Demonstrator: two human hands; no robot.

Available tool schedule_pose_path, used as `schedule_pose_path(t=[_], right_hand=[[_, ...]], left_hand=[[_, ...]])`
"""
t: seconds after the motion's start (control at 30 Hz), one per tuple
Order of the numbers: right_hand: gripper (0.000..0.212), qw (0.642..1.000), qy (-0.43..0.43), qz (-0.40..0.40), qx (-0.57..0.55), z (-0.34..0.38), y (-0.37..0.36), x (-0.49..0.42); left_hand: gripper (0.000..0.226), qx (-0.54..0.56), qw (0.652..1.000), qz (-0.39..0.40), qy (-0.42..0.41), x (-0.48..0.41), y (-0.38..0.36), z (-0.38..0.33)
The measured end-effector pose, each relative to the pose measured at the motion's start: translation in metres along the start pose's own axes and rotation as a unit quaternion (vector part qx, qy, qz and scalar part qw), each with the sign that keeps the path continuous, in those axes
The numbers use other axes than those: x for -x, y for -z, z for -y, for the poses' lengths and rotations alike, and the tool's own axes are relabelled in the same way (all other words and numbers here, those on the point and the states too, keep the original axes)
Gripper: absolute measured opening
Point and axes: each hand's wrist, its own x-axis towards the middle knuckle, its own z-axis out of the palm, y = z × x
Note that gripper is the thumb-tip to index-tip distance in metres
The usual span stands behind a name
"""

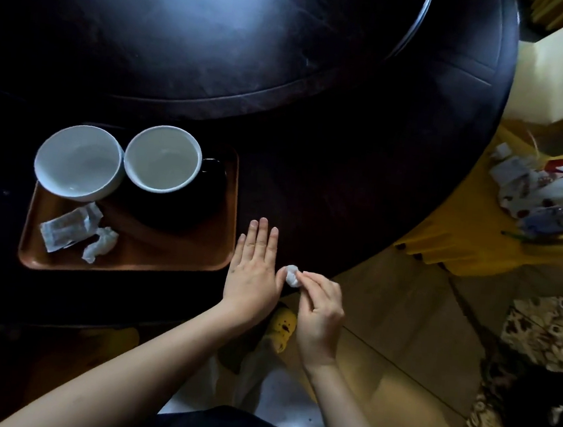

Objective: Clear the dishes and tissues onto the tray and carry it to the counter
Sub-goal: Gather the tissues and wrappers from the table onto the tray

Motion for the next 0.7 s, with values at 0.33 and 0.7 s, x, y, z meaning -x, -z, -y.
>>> schedule_pose_path(t=[0.33,0.7], right_hand=[[0.019,0.993,-0.087,-0.005,-0.076,0.060,-0.019,-0.021],[0.022,0.981,0.079,0.174,-0.046,0.146,-0.106,-0.021]], left_hand=[[0.041,0.153,0.982,0.038,-0.104,0.031,0.071,0.061],[0.020,0.265,0.930,-0.191,0.167,0.069,0.115,0.222]])
